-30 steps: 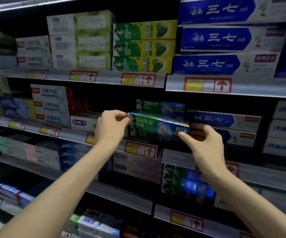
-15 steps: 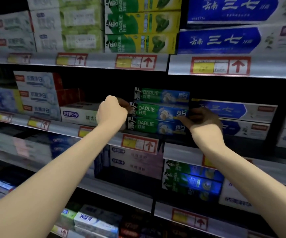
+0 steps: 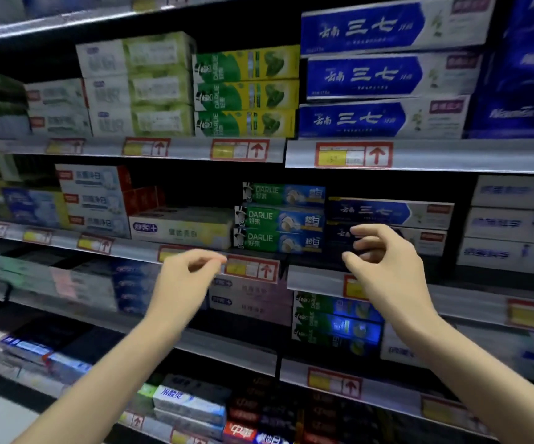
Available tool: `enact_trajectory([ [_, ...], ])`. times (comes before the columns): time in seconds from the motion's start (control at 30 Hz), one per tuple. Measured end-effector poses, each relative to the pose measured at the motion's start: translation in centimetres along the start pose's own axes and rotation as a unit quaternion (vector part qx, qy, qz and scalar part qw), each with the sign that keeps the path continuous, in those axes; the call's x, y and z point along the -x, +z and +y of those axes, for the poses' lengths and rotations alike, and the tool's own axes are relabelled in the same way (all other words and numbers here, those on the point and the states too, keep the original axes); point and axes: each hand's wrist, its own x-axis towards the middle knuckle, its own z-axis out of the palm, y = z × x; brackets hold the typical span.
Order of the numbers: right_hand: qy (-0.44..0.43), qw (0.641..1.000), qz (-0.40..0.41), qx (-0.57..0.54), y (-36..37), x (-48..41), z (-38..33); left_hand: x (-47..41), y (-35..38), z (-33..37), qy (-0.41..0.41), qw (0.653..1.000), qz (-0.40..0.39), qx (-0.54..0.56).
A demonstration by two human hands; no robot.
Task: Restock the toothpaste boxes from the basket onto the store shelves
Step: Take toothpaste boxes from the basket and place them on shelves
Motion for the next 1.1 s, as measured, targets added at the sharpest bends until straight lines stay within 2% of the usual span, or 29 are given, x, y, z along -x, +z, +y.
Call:
enact_trajectory([
  [0.17, 0.013, 0.994, -0.103, -0.029, -3.4, 6.7, -0.3, 8.1, 0.1, 0.3, -0.149, 0.984, -0.081, 0.055],
  [0.3, 0.041, 0.983, -0.177, -0.015, -5.0, 12.5, 1.6, 13.5, 0.7, -0.7, -0.187, 0.971, -0.128, 0.077],
  [0.5, 0.087, 0.971, -0.224, 0.004, -5.5, 18.3, 5.5, 18.4, 1.9, -3.8, -0.224, 0.959, -0.153, 0.087],
  [0.7, 0.117, 0.959, -0.241, 0.09, -5.6, 22.9, 10.3, 21.1, 3.4, -7.0, -0.205, 0.947, -0.246, -0.026],
  [0.8, 0.129, 0.941, -0.29, 0.115, -5.1, 24.6, 11.0, 21.7, 4.5, -7.0, -0.2, 0.933, -0.294, -0.051],
  [0.97, 0.098, 0.917, -0.355, 0.154, -4.2, 25.8, 11.2, 22.9, 6.8, -8.8, -0.201, 0.905, -0.358, -0.11],
  [1.03, 0.102, 0.915, -0.355, 0.164, -3.9, 25.7, 11.4, 23.8, 7.8, -10.2, -0.173, 0.877, -0.409, -0.185],
  [1.1, 0.11, 0.916, -0.349, 0.166, -3.6, 25.4, 11.5, 25.2, 8.8, -11.5, -0.122, 0.818, -0.491, -0.273],
])
